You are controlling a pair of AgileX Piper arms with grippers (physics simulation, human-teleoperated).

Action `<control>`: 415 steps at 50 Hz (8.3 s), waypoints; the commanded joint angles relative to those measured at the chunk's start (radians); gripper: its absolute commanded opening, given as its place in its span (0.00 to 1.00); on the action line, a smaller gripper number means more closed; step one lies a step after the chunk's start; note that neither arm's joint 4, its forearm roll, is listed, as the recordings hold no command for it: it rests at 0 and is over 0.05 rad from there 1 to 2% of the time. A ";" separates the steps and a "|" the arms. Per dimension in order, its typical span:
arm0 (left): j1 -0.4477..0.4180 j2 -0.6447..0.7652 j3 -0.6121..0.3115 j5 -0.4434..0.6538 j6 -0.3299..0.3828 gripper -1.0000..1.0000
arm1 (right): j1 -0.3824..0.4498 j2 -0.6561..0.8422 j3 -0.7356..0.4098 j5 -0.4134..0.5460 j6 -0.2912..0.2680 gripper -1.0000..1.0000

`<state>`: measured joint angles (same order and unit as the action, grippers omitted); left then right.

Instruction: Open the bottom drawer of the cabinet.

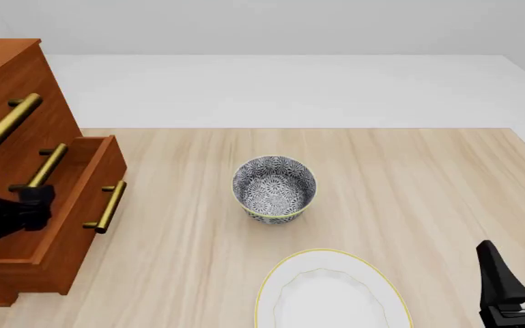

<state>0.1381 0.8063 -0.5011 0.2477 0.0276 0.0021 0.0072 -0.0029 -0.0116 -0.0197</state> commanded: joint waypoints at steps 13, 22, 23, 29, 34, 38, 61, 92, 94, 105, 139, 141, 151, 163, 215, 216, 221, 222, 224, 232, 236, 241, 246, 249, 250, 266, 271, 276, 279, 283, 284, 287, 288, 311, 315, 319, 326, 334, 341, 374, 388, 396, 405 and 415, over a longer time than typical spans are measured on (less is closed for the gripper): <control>-0.010 0.073 0.015 -0.055 -0.014 1.00 | 0.000 0.000 0.000 0.000 0.000 1.00; -0.019 0.088 0.020 -0.071 -0.017 1.00 | 0.000 0.000 0.000 0.000 0.000 1.00; -0.019 0.091 0.020 -0.072 -0.016 1.00 | 0.000 0.000 0.000 0.000 0.000 1.00; -0.022 0.103 0.028 -0.087 -0.017 1.00 | 0.000 0.000 0.000 0.000 0.000 1.00; -0.021 0.113 0.039 -0.101 -0.020 1.00 | 0.000 0.000 0.000 0.000 0.000 1.00; -0.021 0.119 0.043 -0.108 -0.022 1.00 | 0.000 0.000 0.000 0.000 0.000 1.00; -0.013 0.175 0.067 -0.167 -0.016 1.00 | 0.000 0.000 0.000 0.000 0.000 1.00; -0.003 0.224 0.094 -0.218 -0.019 1.00 | 0.000 0.000 0.000 0.000 0.000 1.00; -0.005 0.226 0.095 -0.220 -0.019 1.00 | 0.000 0.000 0.000 0.000 0.000 1.00; -0.007 0.244 0.097 -0.233 -0.012 1.00 | 0.000 0.000 0.000 0.000 0.000 1.00; -0.009 0.321 0.109 -0.293 -0.004 1.00 | 0.000 0.000 0.000 0.000 0.000 1.00; -0.011 0.324 0.110 -0.296 -0.003 1.00 | 0.000 0.000 0.000 0.000 0.000 1.00; -0.013 0.332 0.106 -0.297 0.000 1.00 | 0.000 0.000 0.000 0.000 0.000 1.00; -0.011 0.348 0.107 -0.309 0.005 1.00 | 0.000 0.000 0.000 0.000 0.000 1.00; -0.006 0.424 0.106 -0.367 0.003 1.00 | 0.000 0.000 0.000 0.000 0.000 1.00; -0.007 0.427 0.107 -0.369 0.003 1.00 | 0.000 0.000 0.000 0.000 0.000 1.00; -0.010 0.436 0.107 -0.375 0.001 1.00 | 0.000 0.000 0.000 0.000 0.000 1.00; -0.010 0.437 0.107 -0.377 0.003 1.00 | 0.000 0.000 0.000 0.000 0.000 1.00; -0.009 0.442 0.108 -0.381 0.003 1.00 | 0.000 0.000 0.000 0.000 0.000 1.00; -0.008 0.455 0.112 -0.392 0.002 1.00 | 0.000 0.000 0.000 0.000 0.000 1.00; -0.007 0.466 0.111 -0.398 -0.003 1.00 | 0.000 0.000 0.000 0.000 0.000 1.00; -0.011 0.477 0.114 -0.409 -0.008 1.00 | 0.000 0.000 0.000 0.000 0.000 1.00; -0.006 0.482 0.115 -0.413 -0.005 1.00 | 0.000 0.000 0.000 0.000 0.000 1.00; -0.004 0.487 0.117 -0.417 -0.004 1.00 | 0.000 0.000 0.000 0.000 0.000 1.00; -0.004 0.487 0.117 -0.418 -0.003 1.00 | 0.000 0.000 0.000 0.000 0.000 1.00; -0.007 0.514 0.122 -0.442 -0.010 1.00 | 0.000 0.000 0.000 0.000 0.000 1.00; -0.005 0.519 0.122 -0.445 -0.009 1.00 | 0.000 0.000 0.000 0.000 0.000 1.00; -0.008 0.524 0.122 -0.449 -0.009 1.00 | 0.000 0.000 0.000 0.000 0.000 1.00; -0.010 0.520 0.118 -0.443 -0.011 1.00 | 0.000 0.000 0.000 0.000 0.000 1.00; -0.022 0.521 0.122 -0.445 -0.021 1.00 | 0.000 0.000 0.000 0.000 0.000 1.00; -0.022 0.521 0.122 -0.446 -0.023 1.00 | 0.000 0.000 0.000 0.000 0.000 1.00; -0.030 0.522 0.124 -0.447 -0.028 1.00 | 0.000 0.000 0.000 0.000 0.000 1.00; -0.030 0.523 0.124 -0.448 -0.028 1.00 | 0.000 0.000 0.000 0.000 0.000 1.00; -0.047 0.527 0.121 -0.447 -0.047 1.00 | 0.000 0.000 0.000 0.000 0.000 1.00; -0.055 0.529 0.118 -0.448 -0.048 1.00 | 0.000 0.000 0.000 0.000 0.000 1.00; -0.063 0.534 0.115 -0.450 -0.050 1.00 | 0.000 0.000 0.000 0.000 0.000 1.00; -0.073 0.549 0.110 -0.457 -0.056 1.00 | 0.000 0.000 0.000 0.000 0.000 1.00; -0.092 0.567 0.105 -0.469 -0.066 1.00 | 0.000 0.000 0.000 0.000 0.000 1.00; -0.106 0.575 0.105 -0.477 -0.078 1.00 | 0.000 0.000 0.000 0.000 0.000 1.00; -0.179 0.695 0.090 -0.568 -0.123 1.00 | 0.000 0.000 0.000 0.000 0.000 1.00; -0.185 0.702 0.091 -0.574 -0.130 1.00 | 0.000 0.000 0.000 0.000 0.000 1.00; -0.185 0.702 0.091 -0.574 -0.130 1.00 | 0.000 0.000 0.000 0.000 0.000 1.00; -0.263 0.746 0.034 -0.565 -0.125 1.00 | 0.000 0.000 0.000 0.000 0.000 1.00; -0.302 0.770 0.000 -0.557 -0.120 1.00 | 0.000 0.000 0.000 0.000 0.000 1.00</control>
<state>-0.0895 1.4709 -0.4460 -0.3098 -0.0367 0.0021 0.0072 -0.0029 -0.0116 -0.0197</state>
